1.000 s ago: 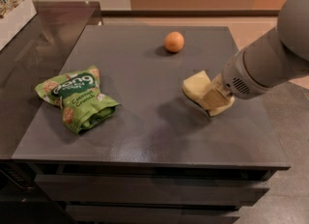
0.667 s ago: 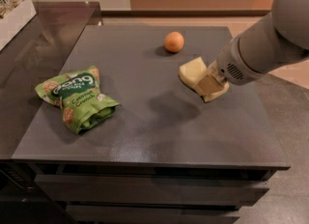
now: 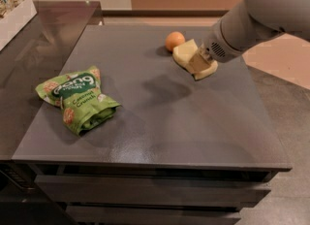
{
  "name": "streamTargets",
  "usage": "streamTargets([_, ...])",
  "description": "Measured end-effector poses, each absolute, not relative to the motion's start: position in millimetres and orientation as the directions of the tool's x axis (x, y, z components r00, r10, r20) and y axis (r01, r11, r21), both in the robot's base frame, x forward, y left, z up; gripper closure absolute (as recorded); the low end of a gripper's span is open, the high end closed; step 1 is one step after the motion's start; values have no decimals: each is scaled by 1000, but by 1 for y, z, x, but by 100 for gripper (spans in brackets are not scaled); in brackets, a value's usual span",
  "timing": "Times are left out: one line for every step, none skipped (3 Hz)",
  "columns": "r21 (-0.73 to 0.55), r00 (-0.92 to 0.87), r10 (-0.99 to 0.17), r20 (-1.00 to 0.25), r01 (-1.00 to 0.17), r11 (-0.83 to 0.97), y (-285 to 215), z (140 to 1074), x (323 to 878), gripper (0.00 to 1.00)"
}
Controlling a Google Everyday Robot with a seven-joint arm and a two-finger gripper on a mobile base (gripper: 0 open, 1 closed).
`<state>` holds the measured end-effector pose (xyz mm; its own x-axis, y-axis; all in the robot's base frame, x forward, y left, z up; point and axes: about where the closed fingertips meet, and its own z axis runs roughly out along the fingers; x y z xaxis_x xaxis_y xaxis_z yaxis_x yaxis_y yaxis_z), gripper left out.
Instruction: Move sponge near orange
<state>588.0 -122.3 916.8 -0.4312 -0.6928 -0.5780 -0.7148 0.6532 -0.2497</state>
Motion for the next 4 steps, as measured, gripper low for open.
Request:
streamTargets([-269,-434,-703,-563,-708,653,-123,907,624,100])
streamTargets([-280,-449,-707,-547,-697,660,-129,899,653,100])
streamTargets([-286,-460,-709,-535,-691,664,-138,892,667,82])
streamTargets([-282,-471,-708,-526,-689,668,-144,880,672,58])
